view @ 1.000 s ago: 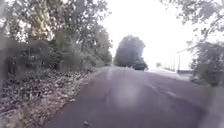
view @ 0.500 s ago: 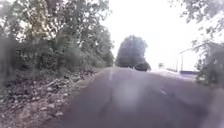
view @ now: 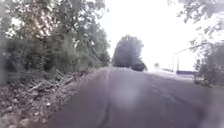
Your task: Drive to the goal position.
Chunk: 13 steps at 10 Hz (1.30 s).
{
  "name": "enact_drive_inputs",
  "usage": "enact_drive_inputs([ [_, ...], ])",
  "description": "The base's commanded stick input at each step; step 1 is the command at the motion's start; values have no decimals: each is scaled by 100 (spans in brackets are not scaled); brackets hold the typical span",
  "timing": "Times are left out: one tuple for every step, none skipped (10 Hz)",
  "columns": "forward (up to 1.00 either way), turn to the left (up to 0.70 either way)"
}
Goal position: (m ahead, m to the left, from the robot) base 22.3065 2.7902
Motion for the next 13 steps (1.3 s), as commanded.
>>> enact_drive_inputs([
  [100,0],
  [100,0],
  [100,0],
  [100,0],
  [100,0],
  [100,0],
  [100,0],
  [100,0],
  [100,0],
  [100,0],
  [100,0],
  [100,0],
  [100,0],
])
